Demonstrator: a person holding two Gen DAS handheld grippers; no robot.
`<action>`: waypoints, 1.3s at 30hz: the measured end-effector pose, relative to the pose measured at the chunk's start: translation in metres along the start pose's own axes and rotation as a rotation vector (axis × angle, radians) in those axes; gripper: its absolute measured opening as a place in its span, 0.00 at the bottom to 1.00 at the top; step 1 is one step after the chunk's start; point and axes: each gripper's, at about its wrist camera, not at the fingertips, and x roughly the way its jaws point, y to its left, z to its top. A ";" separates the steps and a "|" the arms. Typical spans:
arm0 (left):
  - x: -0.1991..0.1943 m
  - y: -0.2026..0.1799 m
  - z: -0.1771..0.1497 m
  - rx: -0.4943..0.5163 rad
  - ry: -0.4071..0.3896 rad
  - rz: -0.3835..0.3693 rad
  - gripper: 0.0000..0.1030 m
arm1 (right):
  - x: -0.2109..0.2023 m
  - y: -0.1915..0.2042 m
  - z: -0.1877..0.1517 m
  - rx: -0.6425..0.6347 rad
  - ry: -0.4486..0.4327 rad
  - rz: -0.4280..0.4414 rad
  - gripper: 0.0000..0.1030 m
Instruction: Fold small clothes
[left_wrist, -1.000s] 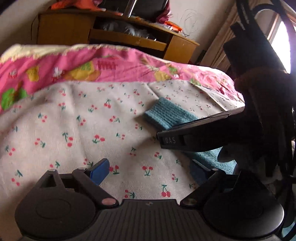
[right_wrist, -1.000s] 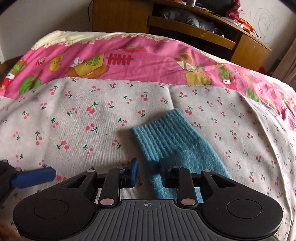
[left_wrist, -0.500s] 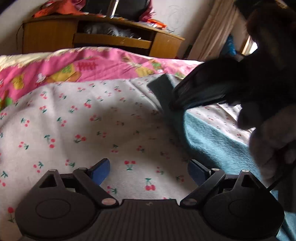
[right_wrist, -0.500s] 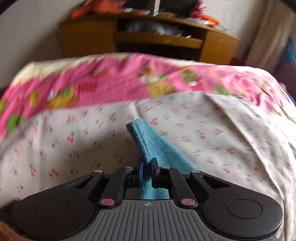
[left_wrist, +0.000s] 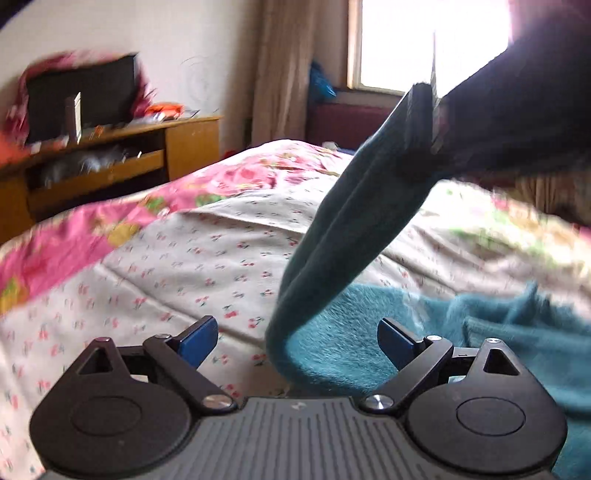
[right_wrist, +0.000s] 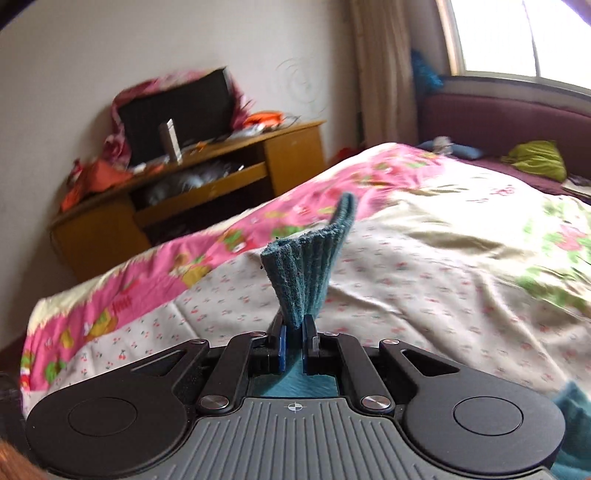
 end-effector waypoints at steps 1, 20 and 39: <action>0.008 -0.014 0.001 0.061 0.009 0.015 1.00 | -0.013 -0.013 -0.002 0.026 -0.019 -0.013 0.06; -0.012 -0.177 -0.056 0.502 0.043 -0.188 0.52 | -0.109 -0.212 -0.183 0.623 -0.015 -0.340 0.14; -0.030 -0.168 -0.012 0.399 -0.013 -0.218 0.59 | -0.164 -0.224 -0.128 0.646 -0.290 -0.292 0.09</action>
